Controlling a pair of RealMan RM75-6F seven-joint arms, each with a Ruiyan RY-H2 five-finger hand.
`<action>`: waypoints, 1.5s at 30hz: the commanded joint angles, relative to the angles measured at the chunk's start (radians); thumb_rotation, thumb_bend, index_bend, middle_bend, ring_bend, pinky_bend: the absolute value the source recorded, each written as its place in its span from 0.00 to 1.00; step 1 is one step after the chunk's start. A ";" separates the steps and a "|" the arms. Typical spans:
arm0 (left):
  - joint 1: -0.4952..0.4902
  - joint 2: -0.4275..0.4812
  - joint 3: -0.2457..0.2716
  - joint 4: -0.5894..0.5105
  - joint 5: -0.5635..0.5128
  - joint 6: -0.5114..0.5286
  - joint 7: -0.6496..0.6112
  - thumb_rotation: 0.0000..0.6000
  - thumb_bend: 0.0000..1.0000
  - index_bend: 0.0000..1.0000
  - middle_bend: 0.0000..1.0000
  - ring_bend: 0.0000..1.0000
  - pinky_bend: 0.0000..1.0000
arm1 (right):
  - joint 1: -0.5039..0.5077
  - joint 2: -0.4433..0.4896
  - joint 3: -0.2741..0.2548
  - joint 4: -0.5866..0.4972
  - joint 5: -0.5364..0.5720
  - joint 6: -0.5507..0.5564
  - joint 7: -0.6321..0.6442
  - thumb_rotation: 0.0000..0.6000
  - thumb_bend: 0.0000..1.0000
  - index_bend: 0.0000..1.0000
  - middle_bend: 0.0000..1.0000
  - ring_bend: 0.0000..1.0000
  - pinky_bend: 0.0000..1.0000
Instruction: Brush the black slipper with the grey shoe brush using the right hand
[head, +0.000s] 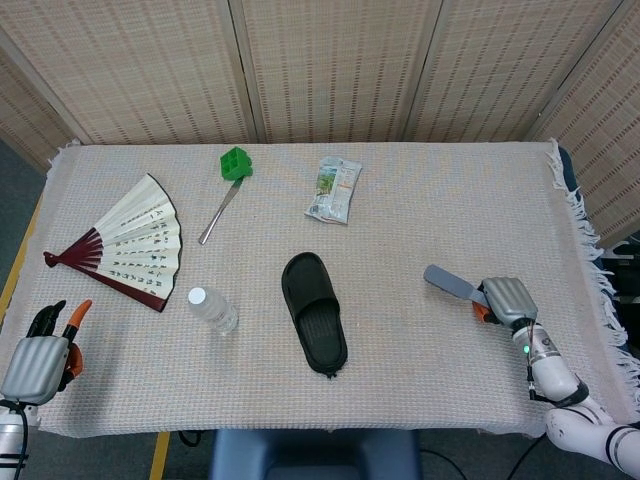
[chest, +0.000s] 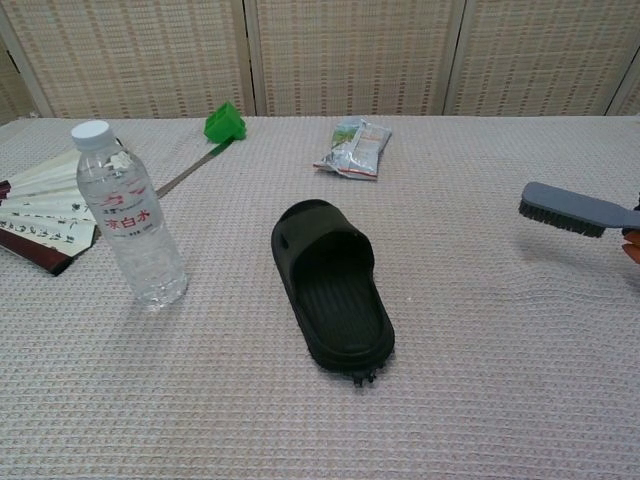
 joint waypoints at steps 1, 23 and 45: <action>0.001 0.000 0.000 0.000 0.001 0.002 0.000 1.00 0.50 0.00 0.00 0.00 0.08 | 0.000 -0.013 0.007 0.030 -0.069 0.019 0.156 1.00 0.58 1.00 1.00 1.00 1.00; -0.004 0.000 0.004 -0.006 0.010 -0.005 -0.005 1.00 0.51 0.00 0.00 0.00 0.08 | 0.266 0.090 -0.026 -0.061 -0.329 -0.142 0.590 1.00 0.58 1.00 1.00 1.00 1.00; -0.001 0.012 0.002 -0.004 0.017 0.004 -0.038 1.00 0.51 0.00 0.00 0.00 0.09 | 0.501 -0.135 0.037 0.072 -0.149 -0.402 0.319 1.00 0.58 1.00 1.00 1.00 1.00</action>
